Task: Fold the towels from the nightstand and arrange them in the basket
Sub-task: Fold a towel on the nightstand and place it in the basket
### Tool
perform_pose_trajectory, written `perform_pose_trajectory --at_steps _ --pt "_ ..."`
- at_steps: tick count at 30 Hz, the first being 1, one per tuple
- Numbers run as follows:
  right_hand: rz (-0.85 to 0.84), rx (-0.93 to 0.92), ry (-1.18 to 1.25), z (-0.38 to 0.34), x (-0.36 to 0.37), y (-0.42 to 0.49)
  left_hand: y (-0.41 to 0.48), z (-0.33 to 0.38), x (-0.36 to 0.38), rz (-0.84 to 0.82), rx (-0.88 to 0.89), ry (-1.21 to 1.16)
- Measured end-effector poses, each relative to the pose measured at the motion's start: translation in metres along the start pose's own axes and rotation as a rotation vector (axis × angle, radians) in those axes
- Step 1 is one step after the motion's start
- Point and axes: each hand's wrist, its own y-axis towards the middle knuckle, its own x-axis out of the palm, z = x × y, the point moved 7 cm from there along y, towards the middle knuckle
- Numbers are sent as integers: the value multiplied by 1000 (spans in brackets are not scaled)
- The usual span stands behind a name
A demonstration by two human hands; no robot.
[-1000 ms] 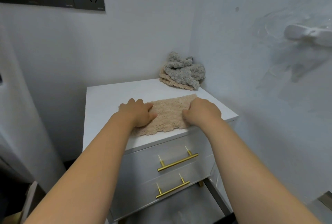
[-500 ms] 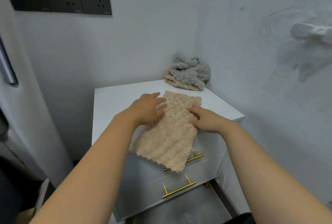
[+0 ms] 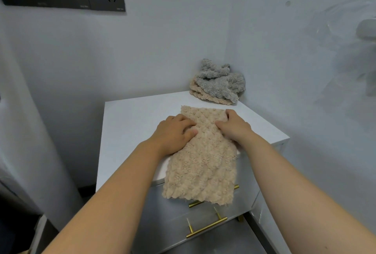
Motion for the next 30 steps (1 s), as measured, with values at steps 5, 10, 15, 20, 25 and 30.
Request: perform_pose_trajectory --at_steps 5,10,15,20,25,30 --pt "127 -11 154 -3 -1 18 12 -17 -4 83 -116 -95" --pt "155 -8 523 -3 -2 28 23 -27 -7 124 -211 -61" --pt "29 -28 1156 -9 -1 29 29 -39 -9 121 -280 -210" --pt "-192 -10 1406 -9 8 29 29 -40 -7 108 -291 -464" --pt "-269 -7 1435 -12 10 22 23 -40 -9 218 -338 -814" --pt "-196 -31 1347 -12 7 24 17 -47 -18 363 -351 -882"
